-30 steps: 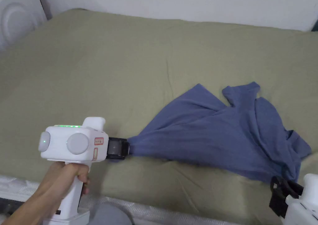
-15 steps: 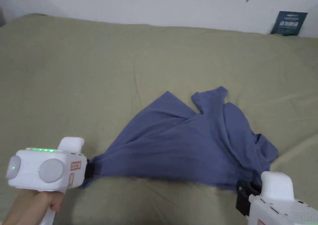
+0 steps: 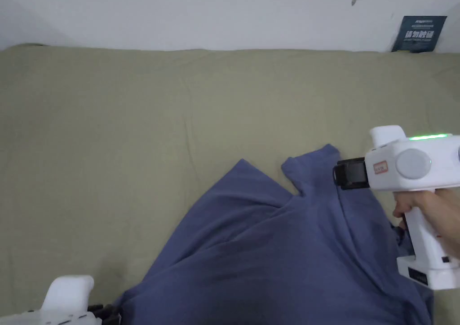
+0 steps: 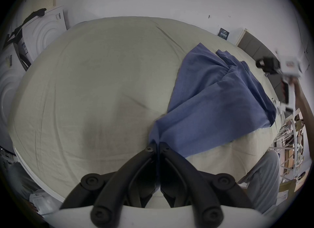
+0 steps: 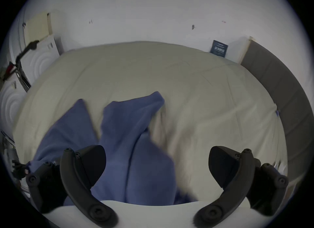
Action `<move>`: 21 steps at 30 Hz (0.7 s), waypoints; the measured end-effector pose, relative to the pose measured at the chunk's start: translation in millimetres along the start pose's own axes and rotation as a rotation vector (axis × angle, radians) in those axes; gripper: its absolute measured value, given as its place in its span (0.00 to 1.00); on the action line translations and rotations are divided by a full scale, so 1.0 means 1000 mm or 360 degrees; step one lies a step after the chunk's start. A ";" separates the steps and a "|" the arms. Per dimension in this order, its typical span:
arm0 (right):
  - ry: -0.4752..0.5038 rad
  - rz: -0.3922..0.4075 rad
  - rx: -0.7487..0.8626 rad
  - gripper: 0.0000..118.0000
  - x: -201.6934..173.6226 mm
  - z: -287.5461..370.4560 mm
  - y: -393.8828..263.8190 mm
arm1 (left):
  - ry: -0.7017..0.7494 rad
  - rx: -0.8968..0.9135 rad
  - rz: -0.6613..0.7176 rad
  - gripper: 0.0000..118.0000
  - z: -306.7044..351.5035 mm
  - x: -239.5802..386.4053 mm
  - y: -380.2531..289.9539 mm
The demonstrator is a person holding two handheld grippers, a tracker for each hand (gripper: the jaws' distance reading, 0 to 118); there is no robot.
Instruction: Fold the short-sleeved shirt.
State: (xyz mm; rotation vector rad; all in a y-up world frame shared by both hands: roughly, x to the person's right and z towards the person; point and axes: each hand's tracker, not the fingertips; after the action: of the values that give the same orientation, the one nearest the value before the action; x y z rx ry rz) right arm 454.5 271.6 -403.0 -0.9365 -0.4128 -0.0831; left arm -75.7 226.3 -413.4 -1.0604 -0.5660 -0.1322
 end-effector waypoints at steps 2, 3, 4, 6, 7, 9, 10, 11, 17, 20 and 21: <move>-0.0038 0.0055 -0.0103 1.00 -0.001 -0.028 0.016 | -0.0007 -0.0002 0.0007 0.00 -0.001 -0.001 0.000; -0.0037 0.0057 -0.0127 1.00 -0.006 -0.036 0.020 | -0.0008 -0.0003 0.0013 0.00 -0.002 -0.001 0.001; -0.0004 0.0047 -0.0162 1.00 -0.006 -0.049 0.023 | -0.0010 -0.0003 0.0016 0.00 -0.003 -0.001 0.001; 0.0017 0.0043 -0.0311 1.00 -0.012 -0.073 0.022 | -0.0013 -0.0010 0.0018 0.00 -0.004 -0.001 0.002; 0.0002 0.0049 -0.0341 1.00 -0.015 -0.082 0.019 | -0.0013 -0.0014 0.0018 0.00 -0.005 -0.001 0.003; -0.0023 0.0062 -0.0335 1.00 -0.020 -0.098 0.014 | -0.0016 -0.0023 0.0018 0.00 -0.007 -0.003 0.003; -0.0018 0.0073 -0.0350 0.99 -0.021 -0.102 0.013 | -0.0016 -0.0025 0.0020 0.00 -0.007 -0.003 0.004; 0.0022 0.0062 -0.0336 0.97 -0.020 -0.100 0.013 | -0.0016 -0.0028 0.0022 0.00 -0.007 -0.003 0.004; 0.0134 0.0143 -0.0243 0.45 -0.025 -0.069 0.018 | -0.0010 -0.0039 0.0042 0.00 -0.008 -0.007 0.004; 0.0129 0.0128 -0.0211 0.07 -0.020 -0.052 0.019 | -0.0002 -0.0049 0.0023 0.00 -0.005 -0.003 0.005; 0.0138 0.0111 -0.0186 0.07 -0.019 -0.045 0.019 | -0.0002 -0.0047 0.0020 0.00 -0.004 -0.003 0.006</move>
State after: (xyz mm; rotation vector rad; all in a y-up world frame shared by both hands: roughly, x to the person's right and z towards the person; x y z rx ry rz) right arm 456.0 245.3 -448.1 -1.0578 -0.2969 -0.0846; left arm -74.5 225.7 -420.4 -1.0924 -0.5596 -0.1291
